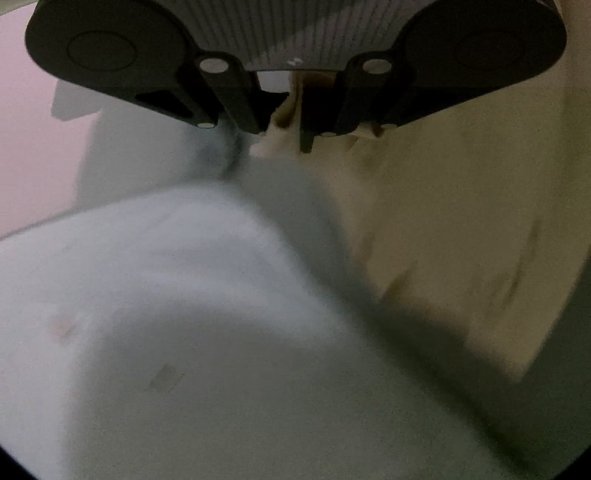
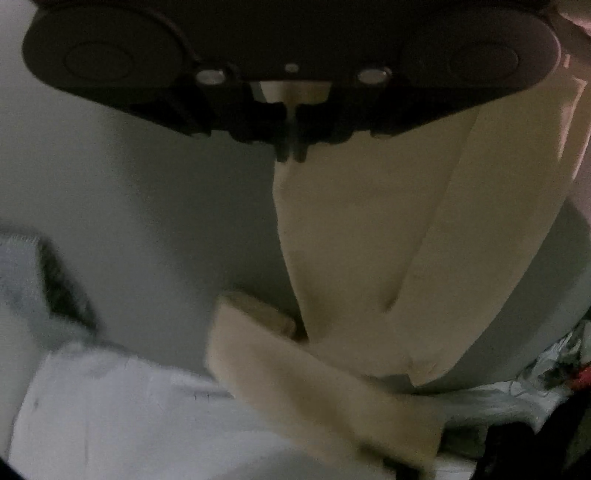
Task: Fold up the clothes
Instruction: 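Fold the sleeve across the sweater body with the left gripper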
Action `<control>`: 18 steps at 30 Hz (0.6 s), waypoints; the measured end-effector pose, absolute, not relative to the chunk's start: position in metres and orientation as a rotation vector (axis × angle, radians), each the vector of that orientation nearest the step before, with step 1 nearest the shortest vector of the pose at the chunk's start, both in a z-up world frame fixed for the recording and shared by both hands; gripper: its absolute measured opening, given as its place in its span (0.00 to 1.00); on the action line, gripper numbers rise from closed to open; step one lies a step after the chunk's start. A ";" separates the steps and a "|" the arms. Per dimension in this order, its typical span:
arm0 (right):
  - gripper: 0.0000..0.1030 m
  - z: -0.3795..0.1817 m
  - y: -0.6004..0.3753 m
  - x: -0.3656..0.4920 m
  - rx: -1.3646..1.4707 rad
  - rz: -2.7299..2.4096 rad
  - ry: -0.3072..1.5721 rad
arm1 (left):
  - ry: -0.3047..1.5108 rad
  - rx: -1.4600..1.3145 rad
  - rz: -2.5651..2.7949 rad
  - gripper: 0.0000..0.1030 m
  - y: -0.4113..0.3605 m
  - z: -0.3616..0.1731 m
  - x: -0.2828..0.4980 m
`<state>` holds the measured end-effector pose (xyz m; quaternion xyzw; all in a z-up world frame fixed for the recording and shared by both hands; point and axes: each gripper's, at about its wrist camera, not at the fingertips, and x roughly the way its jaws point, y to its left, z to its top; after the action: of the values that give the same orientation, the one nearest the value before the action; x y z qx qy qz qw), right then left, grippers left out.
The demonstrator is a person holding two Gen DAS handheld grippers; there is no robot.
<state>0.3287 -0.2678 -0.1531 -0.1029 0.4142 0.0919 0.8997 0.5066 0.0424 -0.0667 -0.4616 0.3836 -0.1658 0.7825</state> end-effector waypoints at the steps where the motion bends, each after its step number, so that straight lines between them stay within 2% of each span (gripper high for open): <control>1: 0.03 -0.145 -0.259 0.324 -0.252 0.182 0.831 | 0.757 -1.033 -0.384 0.02 0.064 -0.047 0.504; 4: 0.03 -0.121 -0.220 0.303 -0.429 0.190 0.720 | 0.523 -1.110 -0.418 0.02 0.137 0.007 0.480; 8: 0.03 -0.117 -0.169 0.284 -0.551 0.253 0.675 | 0.333 -1.050 -0.296 0.02 0.218 0.039 0.437; 10: 0.03 -0.129 -0.151 0.284 -0.544 0.300 0.719 | 0.342 -0.975 -0.185 0.02 0.244 0.033 0.425; 15: 0.05 -0.158 -0.127 0.286 -0.520 0.355 0.844 | 0.530 -0.926 0.016 0.02 0.274 -0.024 0.428; 16: 0.08 -0.156 -0.128 0.284 -0.507 0.349 0.847 | 0.553 -0.922 0.027 0.02 0.275 -0.033 0.428; 17: 0.18 -0.151 -0.132 0.280 -0.487 0.348 0.840 | 0.562 -0.931 0.025 0.02 0.275 -0.039 0.426; 18: 0.33 -0.145 -0.135 0.277 -0.461 0.342 0.833 | 0.569 -0.940 0.023 0.02 0.276 -0.045 0.424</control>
<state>0.2774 -0.1347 -0.1446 -0.2208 0.3989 0.1638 0.8748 0.4243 0.2760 -0.0449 -0.4468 0.2705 0.0109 0.8527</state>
